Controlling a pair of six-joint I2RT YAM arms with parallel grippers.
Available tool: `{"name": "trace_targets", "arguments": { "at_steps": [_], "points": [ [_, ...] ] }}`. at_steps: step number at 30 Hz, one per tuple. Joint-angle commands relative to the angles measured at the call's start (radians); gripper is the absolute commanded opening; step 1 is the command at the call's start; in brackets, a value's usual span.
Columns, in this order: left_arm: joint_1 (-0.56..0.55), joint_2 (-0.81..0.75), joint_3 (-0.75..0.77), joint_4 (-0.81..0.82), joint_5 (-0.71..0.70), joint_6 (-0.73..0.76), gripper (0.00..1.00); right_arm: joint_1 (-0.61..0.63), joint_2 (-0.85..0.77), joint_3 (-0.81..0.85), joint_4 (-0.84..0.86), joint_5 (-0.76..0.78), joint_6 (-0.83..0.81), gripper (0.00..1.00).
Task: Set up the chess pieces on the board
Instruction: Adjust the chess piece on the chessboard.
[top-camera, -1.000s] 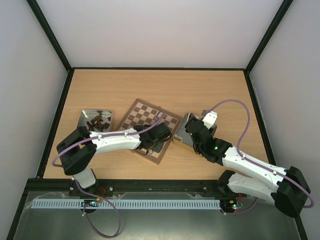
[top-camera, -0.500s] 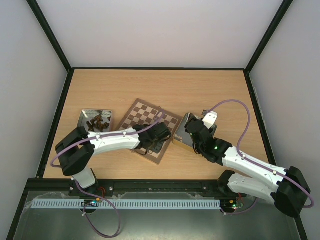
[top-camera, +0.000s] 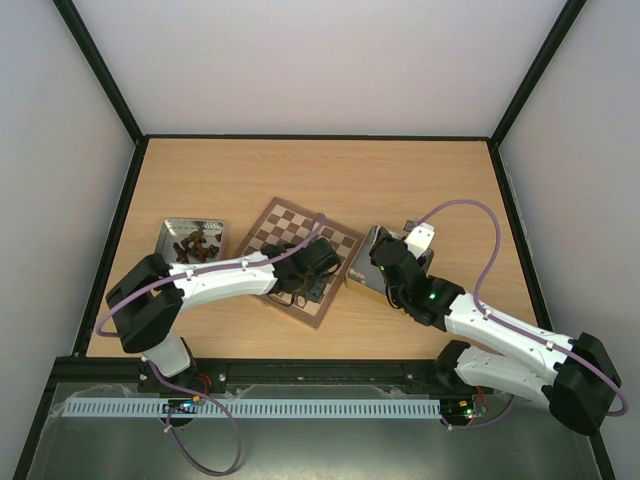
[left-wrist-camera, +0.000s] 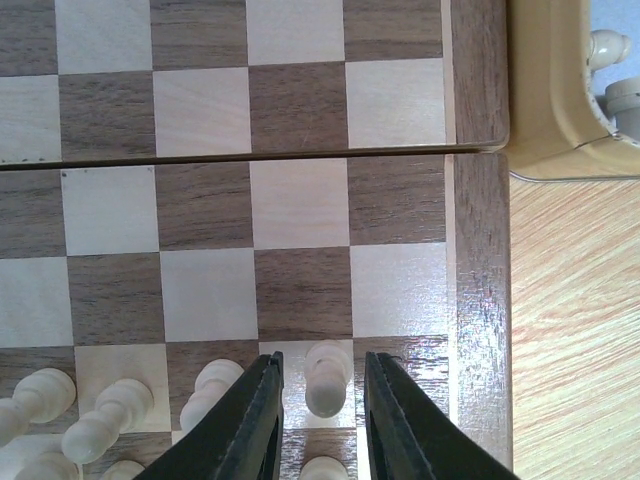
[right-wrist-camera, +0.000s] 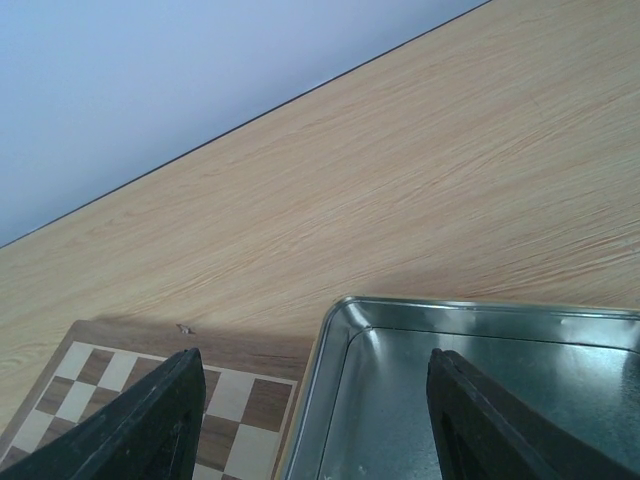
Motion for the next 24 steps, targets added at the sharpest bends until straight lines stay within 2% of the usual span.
{"name": "trace_targets", "arguments": {
  "at_steps": [1,15,21,24],
  "points": [
    [0.009,0.034,0.021,-0.004,0.010,0.021,0.26,-0.005,-0.006,-0.010,-0.019,0.018,0.028,0.60],
    [0.010,0.049,0.025,-0.048,0.008,0.035,0.14,-0.008,0.002,-0.009,-0.019,0.010,0.030,0.60],
    [0.010,0.042,0.022,-0.054,0.016,0.033,0.16,-0.009,0.003,-0.010,-0.018,0.005,0.035,0.60],
    [0.010,0.042,0.029,-0.054,0.018,0.036,0.21,-0.010,0.002,-0.009,-0.019,0.002,0.036,0.60]
  ]
}}
